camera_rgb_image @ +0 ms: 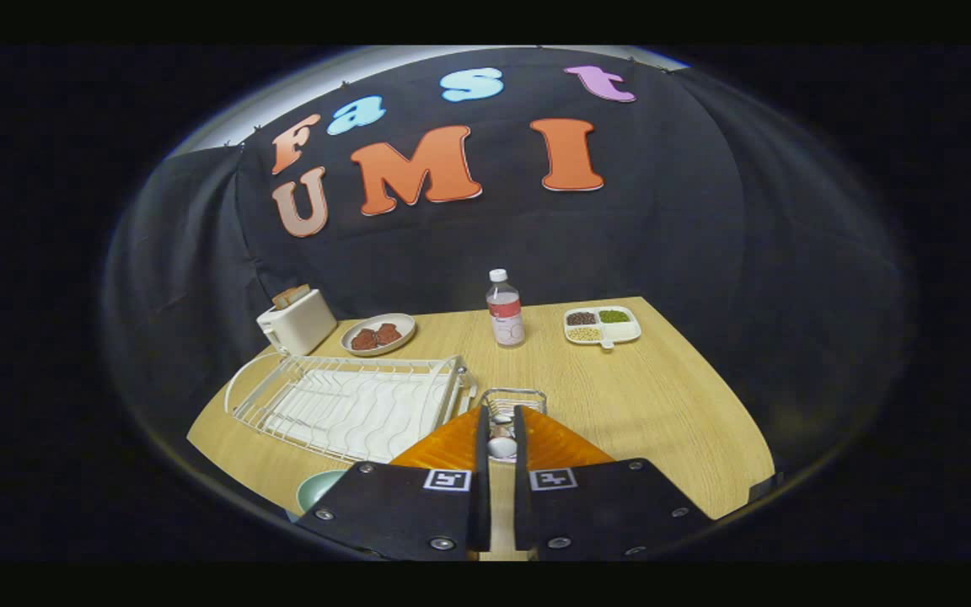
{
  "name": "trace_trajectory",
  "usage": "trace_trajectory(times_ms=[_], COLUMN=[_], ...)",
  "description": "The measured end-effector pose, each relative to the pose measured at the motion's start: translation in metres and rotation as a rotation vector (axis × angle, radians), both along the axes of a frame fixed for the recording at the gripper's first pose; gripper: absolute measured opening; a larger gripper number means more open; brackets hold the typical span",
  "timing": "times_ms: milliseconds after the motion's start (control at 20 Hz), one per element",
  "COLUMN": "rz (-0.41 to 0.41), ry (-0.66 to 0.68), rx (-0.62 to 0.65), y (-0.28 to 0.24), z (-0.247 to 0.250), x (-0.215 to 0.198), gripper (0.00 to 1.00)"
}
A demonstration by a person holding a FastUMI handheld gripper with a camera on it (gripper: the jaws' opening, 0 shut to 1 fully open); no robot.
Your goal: Take the plate from the dish rack, then take the spoon from the basket and place it into the plate.
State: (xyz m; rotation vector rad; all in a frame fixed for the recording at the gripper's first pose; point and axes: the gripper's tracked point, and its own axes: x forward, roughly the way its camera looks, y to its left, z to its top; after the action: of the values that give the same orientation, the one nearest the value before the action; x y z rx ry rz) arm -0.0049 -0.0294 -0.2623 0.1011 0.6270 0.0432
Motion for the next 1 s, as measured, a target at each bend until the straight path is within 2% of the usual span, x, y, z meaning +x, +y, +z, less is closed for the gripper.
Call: trace_trajectory(times_ms=[250,500,1000], rz=[0.061,0.219,0.425], ry=[-0.036,-0.068,0.049], rx=[0.007,0.040,0.126], y=[0.015,0.061,0.127], z=[0.036,0.060,0.024], x=[-0.019,-0.044,-0.078], gripper=[0.11,0.11,0.11])
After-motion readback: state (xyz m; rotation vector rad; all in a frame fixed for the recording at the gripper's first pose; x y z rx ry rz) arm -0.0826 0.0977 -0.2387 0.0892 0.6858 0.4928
